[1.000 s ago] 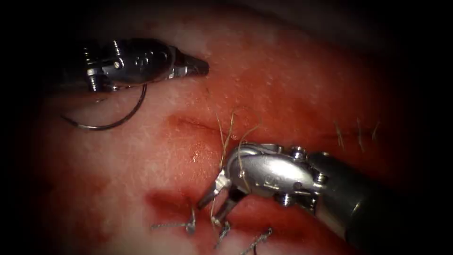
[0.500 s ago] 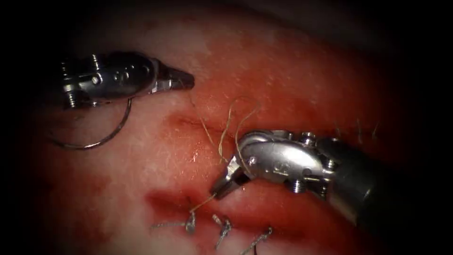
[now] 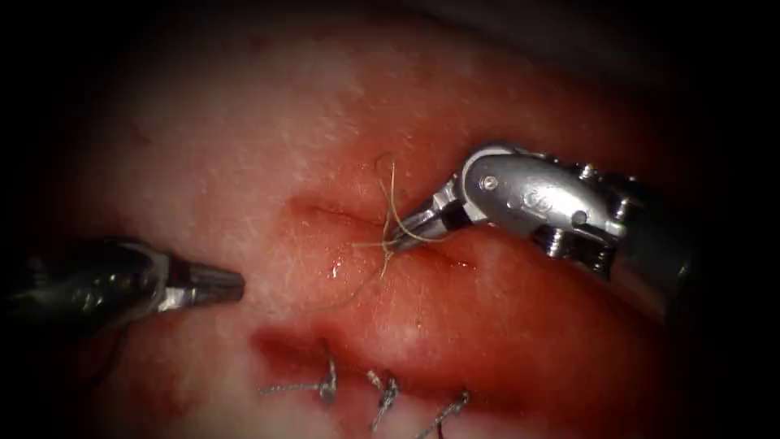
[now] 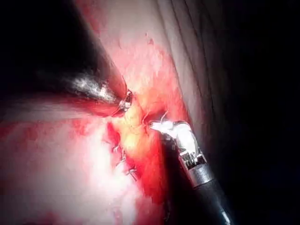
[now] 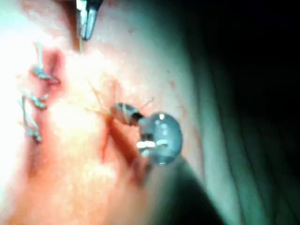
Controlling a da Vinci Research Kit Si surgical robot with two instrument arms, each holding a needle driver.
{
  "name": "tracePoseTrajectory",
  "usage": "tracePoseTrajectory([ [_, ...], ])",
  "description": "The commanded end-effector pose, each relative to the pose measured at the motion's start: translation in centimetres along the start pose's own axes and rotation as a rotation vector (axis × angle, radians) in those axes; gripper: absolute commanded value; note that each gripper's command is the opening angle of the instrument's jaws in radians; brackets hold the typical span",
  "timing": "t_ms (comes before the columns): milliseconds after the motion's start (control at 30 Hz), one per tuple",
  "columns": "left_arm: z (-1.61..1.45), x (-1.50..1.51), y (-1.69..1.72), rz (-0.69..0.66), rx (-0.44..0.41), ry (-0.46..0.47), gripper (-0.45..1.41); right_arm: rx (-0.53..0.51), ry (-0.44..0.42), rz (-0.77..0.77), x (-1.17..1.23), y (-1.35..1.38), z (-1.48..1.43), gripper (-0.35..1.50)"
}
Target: Wound Closure
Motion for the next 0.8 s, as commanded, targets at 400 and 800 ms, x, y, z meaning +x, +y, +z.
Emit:
tracePoseTrajectory([
  [400,-0.38,0.12,1.02,0.026,-0.025,-0.004,-0.35,-0.021,-0.016,0.040,-0.18,0.21,0.02,-0.35],
  [800,-0.57,0.14,1.45,0.040,-0.035,-0.003,-0.35,-0.072,-0.059,0.058,-0.49,0.19,0.17,-0.35],
])
